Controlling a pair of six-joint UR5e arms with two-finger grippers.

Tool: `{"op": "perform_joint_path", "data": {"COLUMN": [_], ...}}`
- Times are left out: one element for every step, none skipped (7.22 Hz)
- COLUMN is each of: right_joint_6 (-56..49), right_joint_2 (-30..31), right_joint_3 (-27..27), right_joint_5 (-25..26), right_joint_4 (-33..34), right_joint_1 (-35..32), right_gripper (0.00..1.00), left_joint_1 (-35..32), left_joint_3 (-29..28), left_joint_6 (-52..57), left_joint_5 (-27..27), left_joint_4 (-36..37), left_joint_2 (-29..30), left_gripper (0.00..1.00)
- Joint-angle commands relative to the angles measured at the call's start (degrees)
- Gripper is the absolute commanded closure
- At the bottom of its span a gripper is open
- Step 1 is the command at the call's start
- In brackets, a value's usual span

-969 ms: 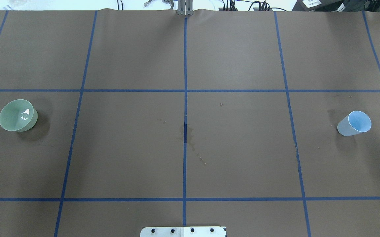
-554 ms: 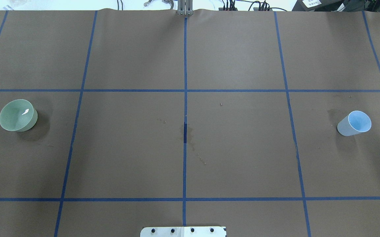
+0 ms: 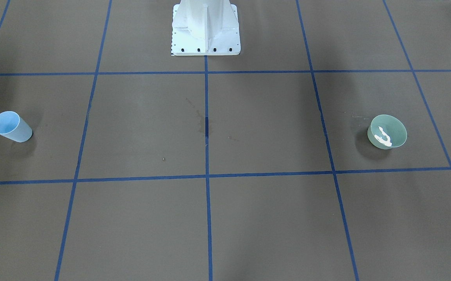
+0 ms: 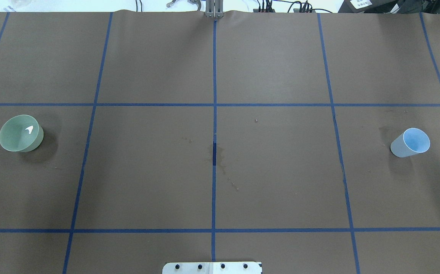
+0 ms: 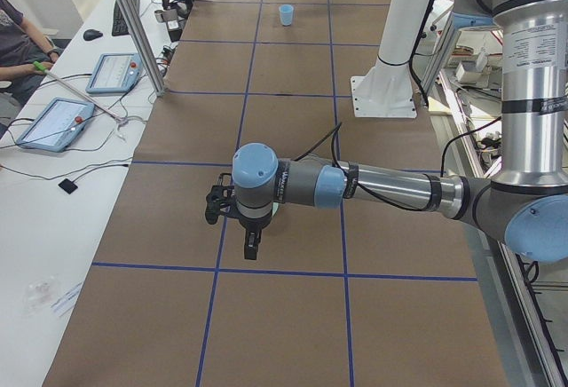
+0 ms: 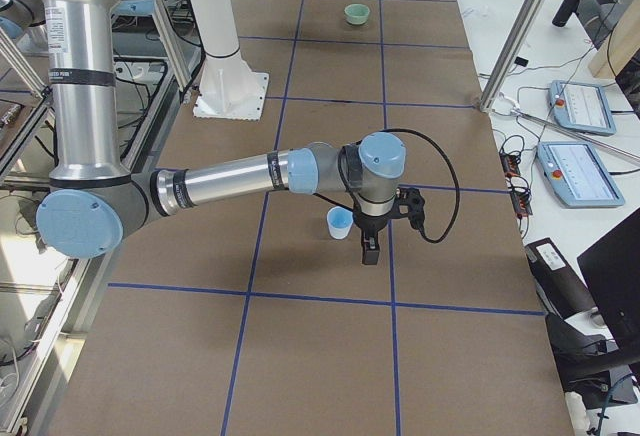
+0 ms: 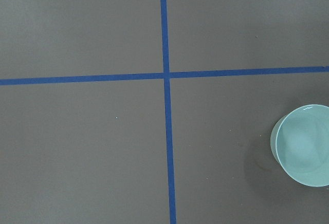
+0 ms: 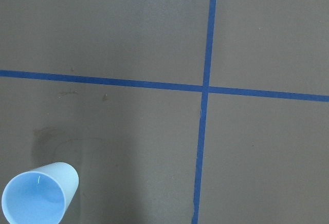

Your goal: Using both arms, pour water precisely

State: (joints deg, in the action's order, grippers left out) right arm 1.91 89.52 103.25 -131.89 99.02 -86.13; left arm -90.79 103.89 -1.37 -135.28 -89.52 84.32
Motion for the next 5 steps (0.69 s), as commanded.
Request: {"op": "perform_joint_path", "data": {"right_joint_6": [0.02,-0.06,-0.07,-0.07,-0.07], "right_joint_2": [-0.22,-0.23,-0.14,0.04,0.12], "right_joint_3": [0.11,0.19,0.19,0.19,0.19], "right_joint_5": [-0.03,0.14,0.06,0.14,0.32], "right_joint_4": [0.03,-0.05,-0.05,-0.05,-0.05], "right_joint_1": [0.09,0.00,0.00,0.00,0.00], "right_gripper": [0.01,0.01,0.01,0.01,0.01], "left_joint_1": [-0.09,-0.09,-0.09,-0.09,-0.09], "left_joint_3": [0.26,0.00,-0.09,-0.18,-0.09], "left_joint_6": [-0.13,-0.21,-0.22,-0.22,-0.22], "left_joint_5": [0.28,0.37,0.37,0.54,0.46], "left_joint_4": [-0.31,-0.39,-0.39,-0.31,-0.22], "left_joint_2": [0.23,0.24,-0.03,-0.20,-0.73], "left_gripper": [0.00,0.00,0.00,0.00,0.00]}}
